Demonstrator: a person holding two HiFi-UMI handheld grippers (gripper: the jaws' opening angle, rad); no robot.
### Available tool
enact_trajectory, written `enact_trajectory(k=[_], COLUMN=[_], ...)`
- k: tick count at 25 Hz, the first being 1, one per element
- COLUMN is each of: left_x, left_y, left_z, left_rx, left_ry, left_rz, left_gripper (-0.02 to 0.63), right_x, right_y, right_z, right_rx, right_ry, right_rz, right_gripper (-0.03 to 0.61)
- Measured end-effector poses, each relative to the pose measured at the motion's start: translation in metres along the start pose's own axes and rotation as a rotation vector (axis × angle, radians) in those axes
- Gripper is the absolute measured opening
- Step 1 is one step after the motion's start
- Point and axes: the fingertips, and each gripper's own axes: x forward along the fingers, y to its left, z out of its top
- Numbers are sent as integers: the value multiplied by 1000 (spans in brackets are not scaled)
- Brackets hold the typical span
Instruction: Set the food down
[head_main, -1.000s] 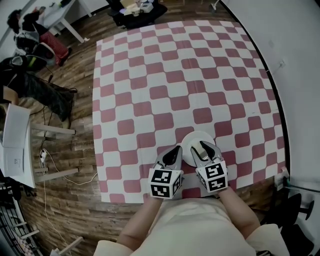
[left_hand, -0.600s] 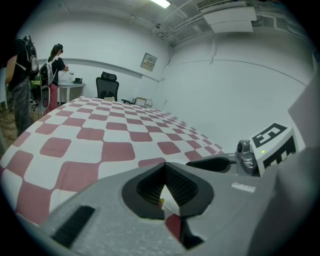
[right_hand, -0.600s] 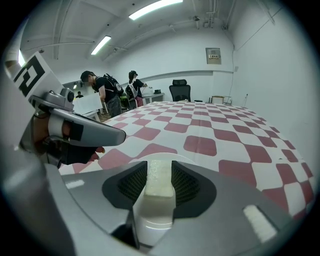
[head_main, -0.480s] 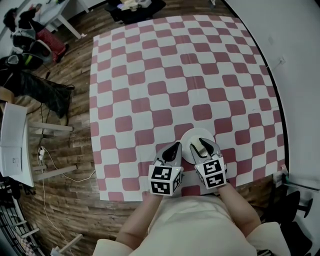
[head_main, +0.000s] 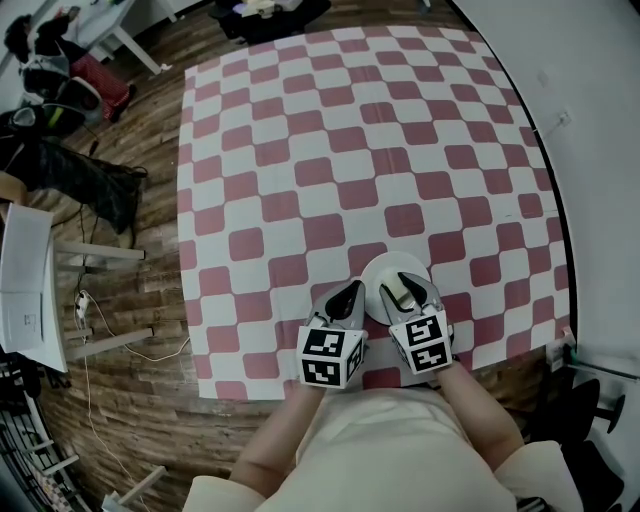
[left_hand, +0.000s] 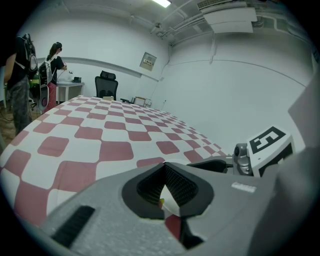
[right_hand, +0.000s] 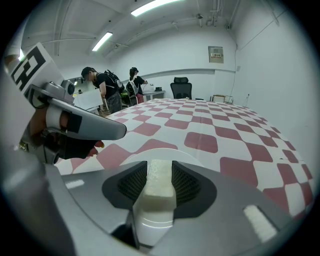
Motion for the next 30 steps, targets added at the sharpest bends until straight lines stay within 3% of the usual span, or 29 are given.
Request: enact_trajectory(k=[30], left_x=[-18], left_y=[-16], left_z=[-2], left_rx=[21], left_ry=[-24], left_rz=[-12], left_gripper=[6], right_x=[-22], right_y=[6], right_z=[5], right_rx=[31], right_ry=[-49], right_rz=[-22], right_gripper=[166])
